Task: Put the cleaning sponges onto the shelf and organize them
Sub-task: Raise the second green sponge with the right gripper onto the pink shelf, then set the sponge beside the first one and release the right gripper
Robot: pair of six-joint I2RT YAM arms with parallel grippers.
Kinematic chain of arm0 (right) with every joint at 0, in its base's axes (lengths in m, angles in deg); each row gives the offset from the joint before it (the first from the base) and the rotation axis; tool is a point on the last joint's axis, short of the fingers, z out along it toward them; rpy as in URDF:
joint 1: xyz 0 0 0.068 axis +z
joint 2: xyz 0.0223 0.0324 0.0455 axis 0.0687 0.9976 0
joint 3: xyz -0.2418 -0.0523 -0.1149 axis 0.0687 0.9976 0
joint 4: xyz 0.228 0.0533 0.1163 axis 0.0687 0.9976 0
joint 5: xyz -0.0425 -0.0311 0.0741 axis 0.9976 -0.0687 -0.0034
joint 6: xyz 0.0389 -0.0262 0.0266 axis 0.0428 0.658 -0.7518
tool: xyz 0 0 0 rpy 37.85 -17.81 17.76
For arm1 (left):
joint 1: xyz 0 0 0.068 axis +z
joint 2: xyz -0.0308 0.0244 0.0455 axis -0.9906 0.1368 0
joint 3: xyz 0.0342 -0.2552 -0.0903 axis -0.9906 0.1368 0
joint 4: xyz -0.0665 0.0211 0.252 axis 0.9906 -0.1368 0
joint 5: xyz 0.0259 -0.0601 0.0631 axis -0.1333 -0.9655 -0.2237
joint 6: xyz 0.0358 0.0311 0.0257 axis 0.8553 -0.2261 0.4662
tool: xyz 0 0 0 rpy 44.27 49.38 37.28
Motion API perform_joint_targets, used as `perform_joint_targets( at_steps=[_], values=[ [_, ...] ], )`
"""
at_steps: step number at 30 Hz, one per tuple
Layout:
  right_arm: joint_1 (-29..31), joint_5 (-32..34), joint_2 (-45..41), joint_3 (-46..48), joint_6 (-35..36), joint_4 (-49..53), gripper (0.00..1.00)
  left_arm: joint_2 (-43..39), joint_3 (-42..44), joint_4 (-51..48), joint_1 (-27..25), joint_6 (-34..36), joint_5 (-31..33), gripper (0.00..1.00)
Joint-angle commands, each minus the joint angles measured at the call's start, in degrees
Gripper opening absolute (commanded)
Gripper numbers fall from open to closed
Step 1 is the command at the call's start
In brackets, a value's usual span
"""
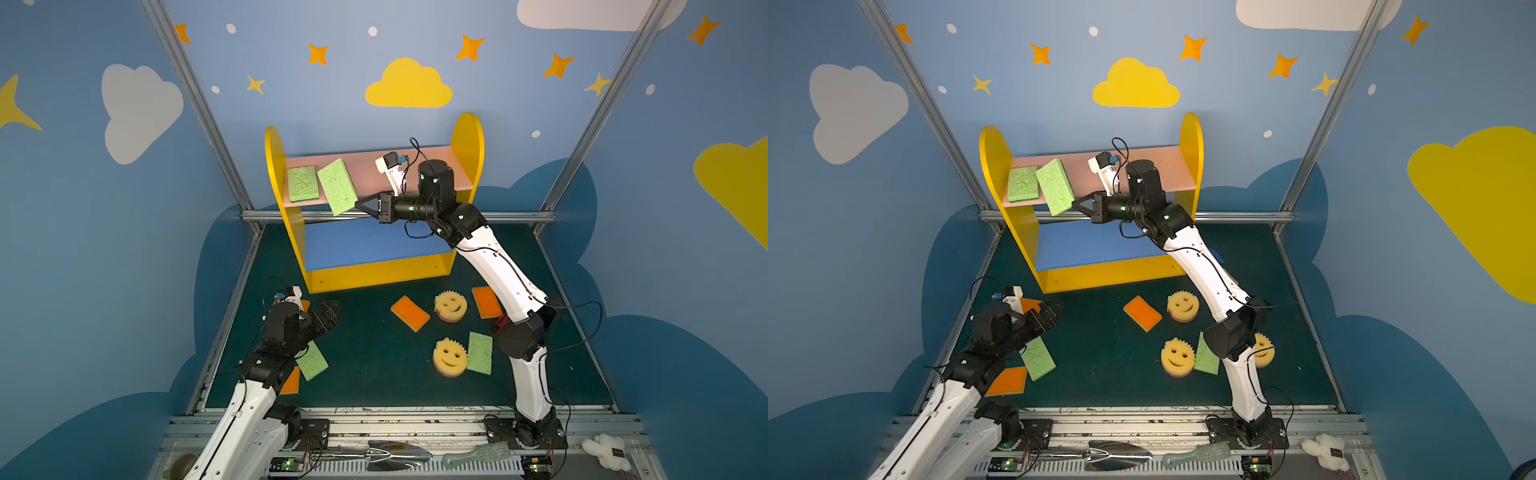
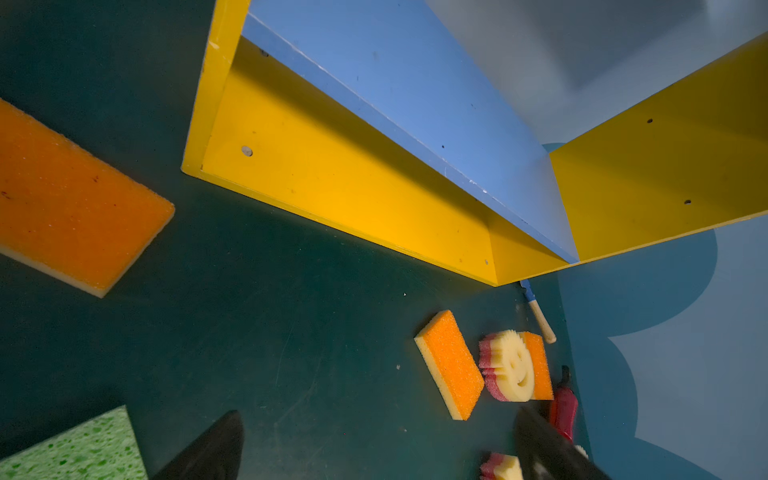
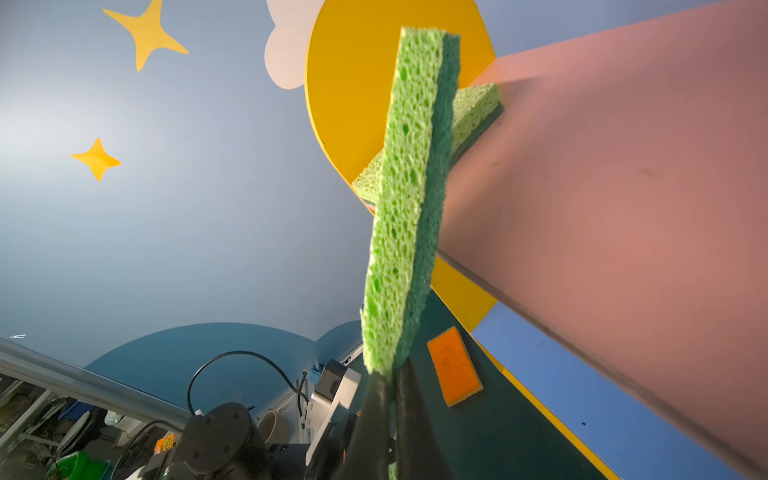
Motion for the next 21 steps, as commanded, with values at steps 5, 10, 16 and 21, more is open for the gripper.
perform_joint_targets(
  at_steps=[5,10,16,21],
  values=[
    [-1.71,-2.65,6.33,-8.6,-5.34,-4.51,0.0,1.66,0.19,1.73,-0.91,1.35,0.11,0.99],
    [-2.2,-4.18,10.6,-12.09,-10.32,-8.44,0.0,2.18,0.23,1.84,-1.38,1.42,0.42,0.99],
    [-1.85,-4.16,12.91,-14.33,-11.88,-10.04,0.0,2.29,0.32,1.68,-1.87,1.54,0.73,0.99],
    [-1.5,-4.01,13.17,-14.44,-11.98,-10.43,0.0,2.2,0.52,1.56,-2.31,1.59,1.17,0.99]
  ],
)
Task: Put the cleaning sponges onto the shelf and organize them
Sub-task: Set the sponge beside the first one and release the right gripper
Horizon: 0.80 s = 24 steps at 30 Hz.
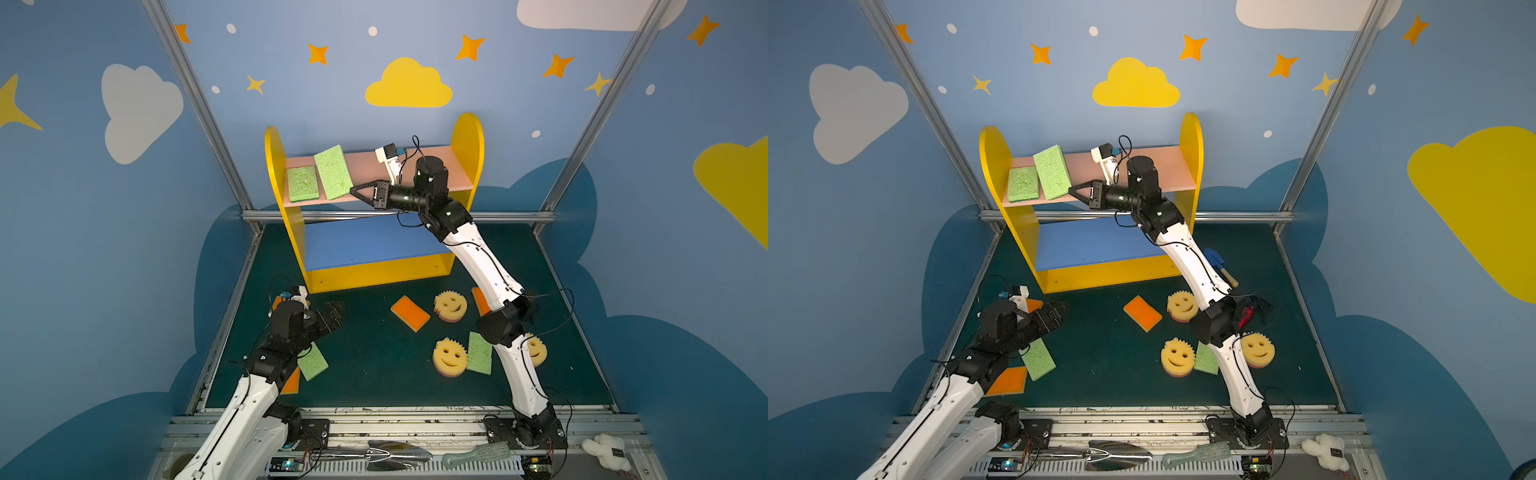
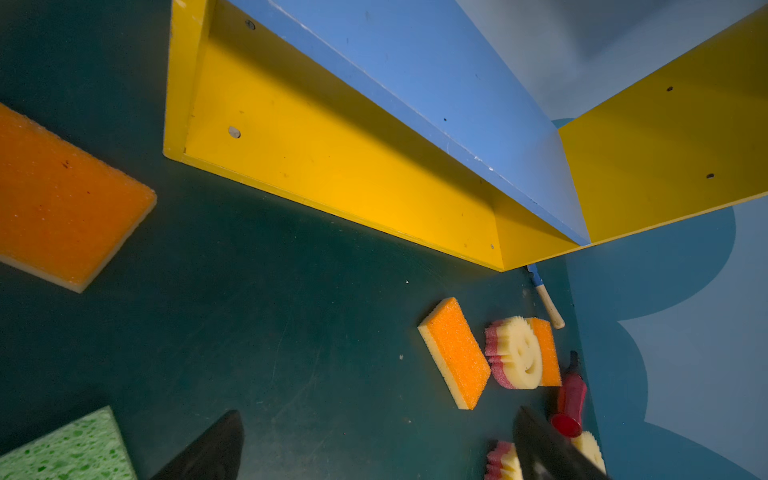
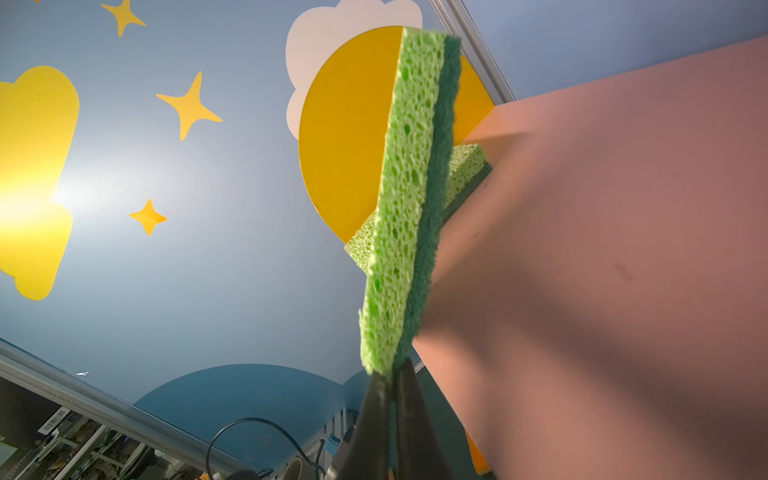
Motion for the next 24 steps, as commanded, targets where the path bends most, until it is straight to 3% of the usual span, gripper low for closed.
perform_joint_targets(
  at_steps=[1,8,12,24],
  values=[
    [0.18,-0.14,1.17,-1.35,-0.63,-2.06,0.0,-0.05,0.54,0.57,-0.36,0.93,0.79,0.99],
    [0.7,0.45,1.57,-1.33,-0.57,-2.2,0.19,-0.64,0.44,-0.01,-1.24,0.79,1.43,0.99],
    [0.8,0.62,1.74,-1.34,-0.44,-2.33,0.42,-1.41,0.45,-0.74,-1.7,0.84,2.07,0.99],
    [0.81,1.61,1.64,-1.25,0.75,-1.54,0.46,-1.82,0.32,-1.13,-1.93,0.73,2.48,1.0]
  ],
)
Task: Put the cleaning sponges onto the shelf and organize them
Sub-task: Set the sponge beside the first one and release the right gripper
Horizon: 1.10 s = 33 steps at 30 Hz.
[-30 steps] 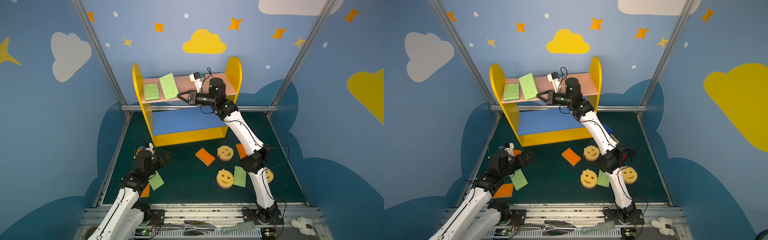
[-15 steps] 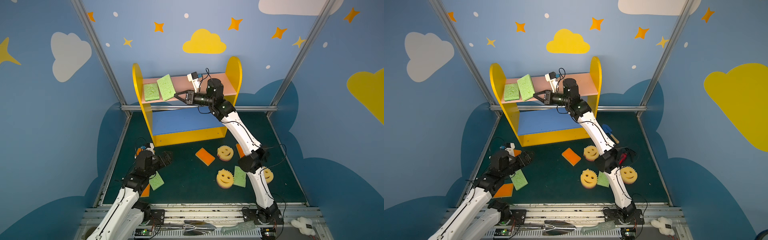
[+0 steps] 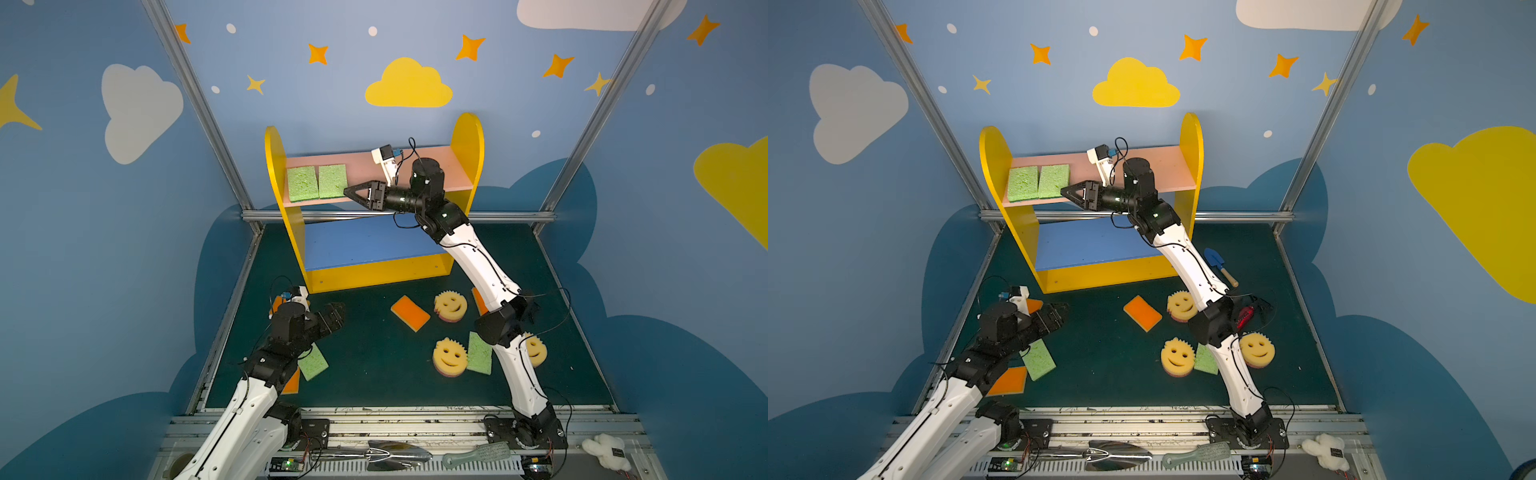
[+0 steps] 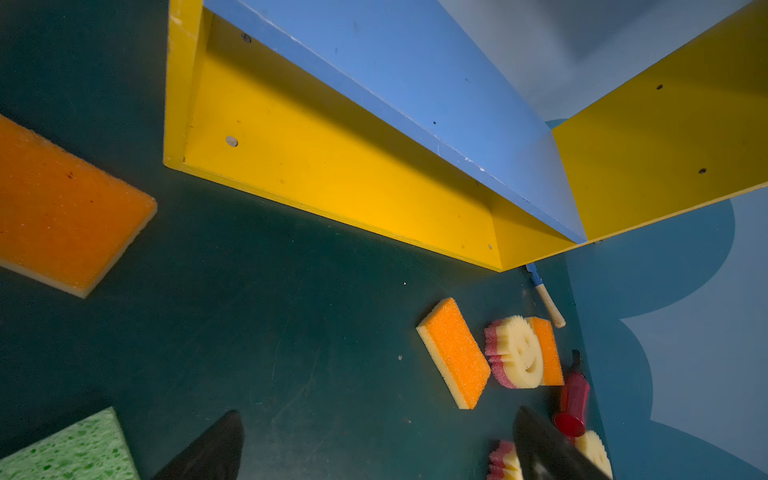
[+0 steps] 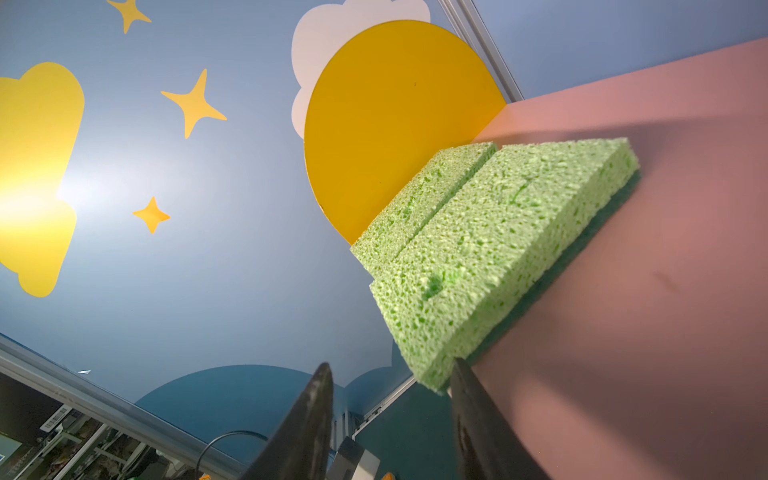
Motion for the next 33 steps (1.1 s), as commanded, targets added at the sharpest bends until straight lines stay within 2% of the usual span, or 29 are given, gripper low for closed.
perform_joint_targets(
  at_steps=[1,5,10,18,23,27,33],
  values=[
    [-0.05,0.95,1.11,-1.15,0.73,-0.27,0.46,-0.41,0.23,-0.69,-0.26,0.56,0.48,0.99],
    [-0.05,0.21,0.12,-0.1,1.31,-1.37,0.53,-0.68,-0.9,-2.19,-0.27,1.85,0.34,0.99],
    [-0.18,0.15,-3.57,2.06,3.82,-0.87,0.6,-1.35,-4.73,-8.65,-0.26,4.14,2.1,0.99],
    [-0.66,0.79,-14.46,16.36,5.68,-3.81,0.62,-0.57,-9.26,-22.85,-0.26,3.93,8.2,1.0],
    [-0.92,1.02,-20.59,22.49,8.09,-0.22,0.65,-4.13,-5.97,-27.36,-0.92,0.68,11.07,0.99],
    [-1.1,1.0,-26.56,31.28,8.37,-1.6,0.67,-6.76,-0.69,-25.59,-4.01,-2.66,13.51,0.99],
    [-1.37,1.41,-33.78,41.31,9.56,-2.49,0.69,-1.61,2.83,-24.0,-8.01,-4.41,18.93,0.99]
  ],
)
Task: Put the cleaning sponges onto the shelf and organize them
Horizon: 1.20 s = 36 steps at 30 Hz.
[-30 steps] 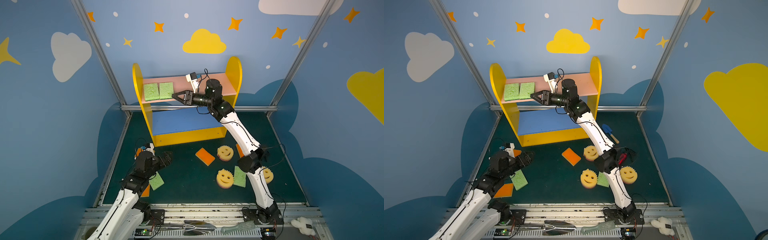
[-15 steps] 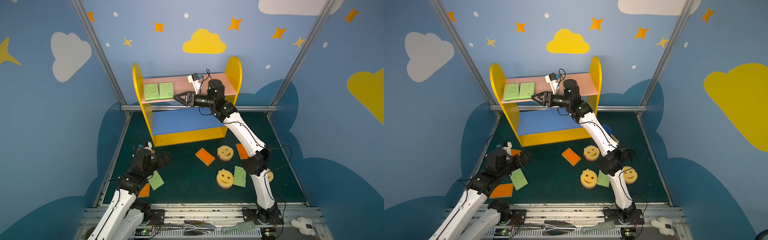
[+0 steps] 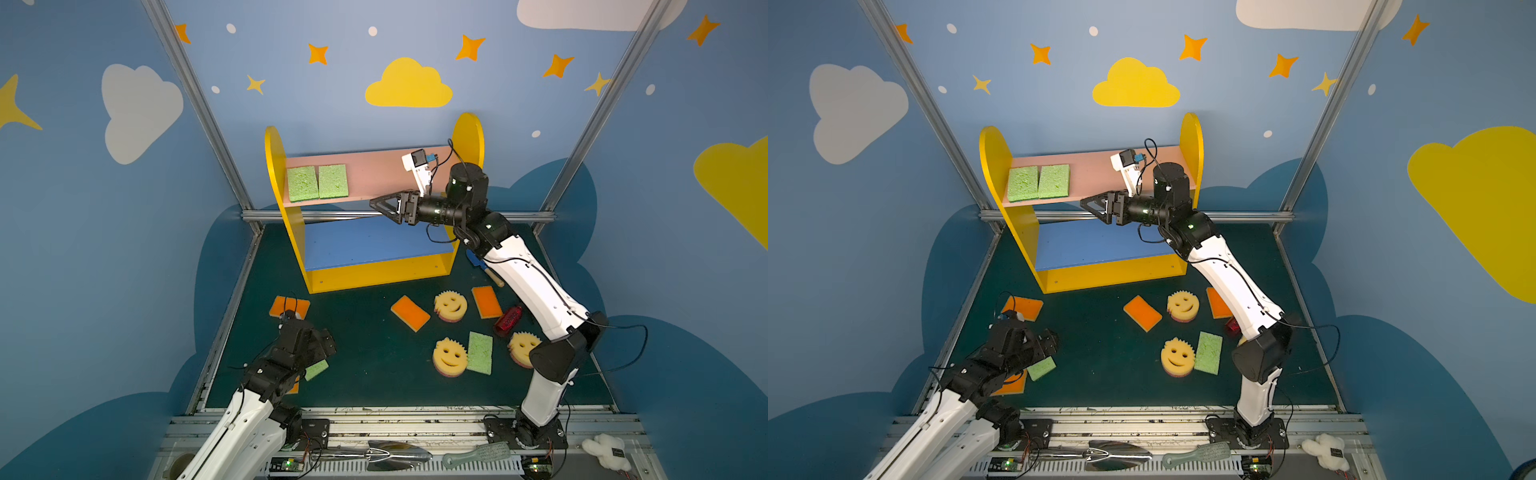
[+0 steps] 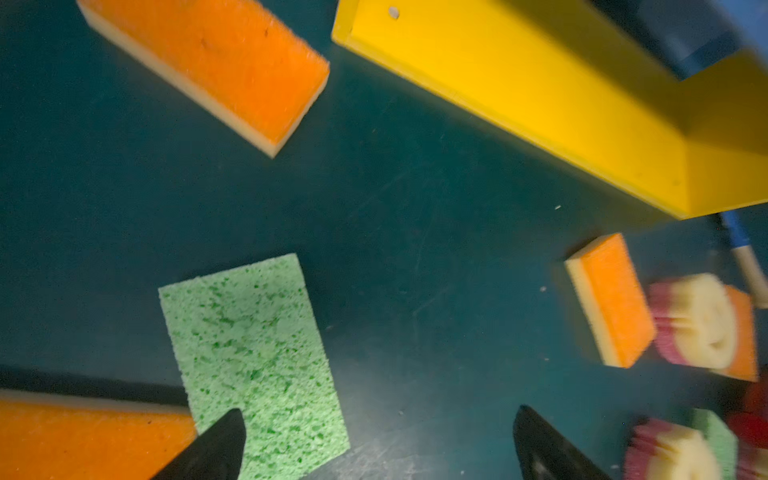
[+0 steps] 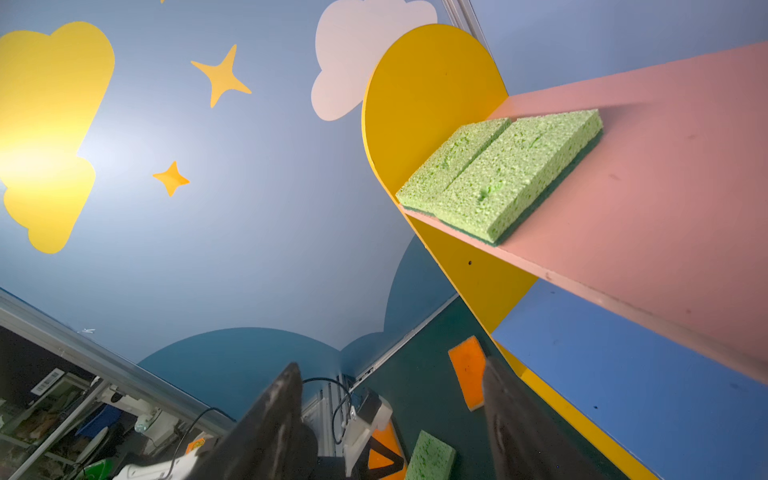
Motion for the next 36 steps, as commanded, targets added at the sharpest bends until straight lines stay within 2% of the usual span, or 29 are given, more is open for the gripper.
perform_joint_targets(
  at_steps=[1,10,22,29,36],
  values=[
    [-0.23,0.65,-3.63,4.72,1.81,-0.91,0.7,2.19,1.09,0.11,-1.64,-2.32,4.71,0.99],
    [-0.93,0.65,-12.65,22.52,-1.1,-9.08,0.72,3.4,7.0,5.8,-2.32,-4.71,6.62,0.99],
    [-2.32,2.55,-18.58,35.03,-1.91,-12.63,0.72,16.1,7.81,19.57,-2.84,-3.75,0.5,0.97],
    [-4.03,2.69,-20.81,41.76,-3.98,-15.48,0.73,21.74,6.36,27.16,-6.96,-4.98,-0.34,0.94],
    [-6.95,1.89,-23.7,49.42,-6.68,-18.11,0.73,33.8,1.59,34.79,-14.4,-9.06,1.86,0.94]
  ],
)
